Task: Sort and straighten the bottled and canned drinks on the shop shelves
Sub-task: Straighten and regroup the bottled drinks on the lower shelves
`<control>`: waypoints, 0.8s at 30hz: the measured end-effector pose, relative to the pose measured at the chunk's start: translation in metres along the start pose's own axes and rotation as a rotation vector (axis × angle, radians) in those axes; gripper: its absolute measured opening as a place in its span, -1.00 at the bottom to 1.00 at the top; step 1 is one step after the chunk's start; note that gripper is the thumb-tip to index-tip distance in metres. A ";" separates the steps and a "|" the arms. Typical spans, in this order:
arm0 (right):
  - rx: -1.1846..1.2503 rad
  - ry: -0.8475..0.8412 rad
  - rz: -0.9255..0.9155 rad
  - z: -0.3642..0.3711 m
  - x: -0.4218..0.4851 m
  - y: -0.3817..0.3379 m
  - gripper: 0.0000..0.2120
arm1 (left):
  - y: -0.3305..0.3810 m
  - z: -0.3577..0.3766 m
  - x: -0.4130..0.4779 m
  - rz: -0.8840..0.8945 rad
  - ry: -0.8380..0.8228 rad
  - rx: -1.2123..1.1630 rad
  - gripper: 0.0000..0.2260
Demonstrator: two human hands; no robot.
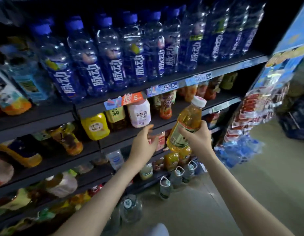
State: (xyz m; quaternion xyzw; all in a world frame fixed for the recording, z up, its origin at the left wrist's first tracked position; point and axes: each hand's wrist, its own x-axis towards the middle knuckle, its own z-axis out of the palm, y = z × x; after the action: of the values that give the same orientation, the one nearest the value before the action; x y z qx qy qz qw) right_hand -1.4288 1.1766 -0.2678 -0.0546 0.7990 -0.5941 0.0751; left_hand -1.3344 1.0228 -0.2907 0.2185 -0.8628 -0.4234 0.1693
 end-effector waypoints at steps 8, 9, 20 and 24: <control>0.045 0.057 -0.010 -0.011 0.105 0.038 -0.55 | 0.004 0.079 0.086 -0.055 0.081 -0.027 -0.61; 0.054 0.057 -0.020 -0.011 0.117 0.042 -0.55 | 0.003 0.090 0.095 -0.055 0.111 -0.025 -0.59; 0.043 0.049 -0.280 0.024 0.248 0.097 -0.53 | -0.030 0.196 0.180 0.028 0.626 0.003 -0.25; -0.023 0.021 -0.435 0.050 0.283 0.107 -0.43 | -0.049 0.216 0.195 0.024 0.740 -0.010 -0.29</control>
State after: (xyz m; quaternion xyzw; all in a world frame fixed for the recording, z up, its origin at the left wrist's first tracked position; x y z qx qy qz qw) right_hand -1.6975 1.1103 -0.3997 -0.2206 0.7758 -0.5877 -0.0638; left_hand -1.5913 1.0362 -0.4348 0.3459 -0.7435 -0.3178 0.4760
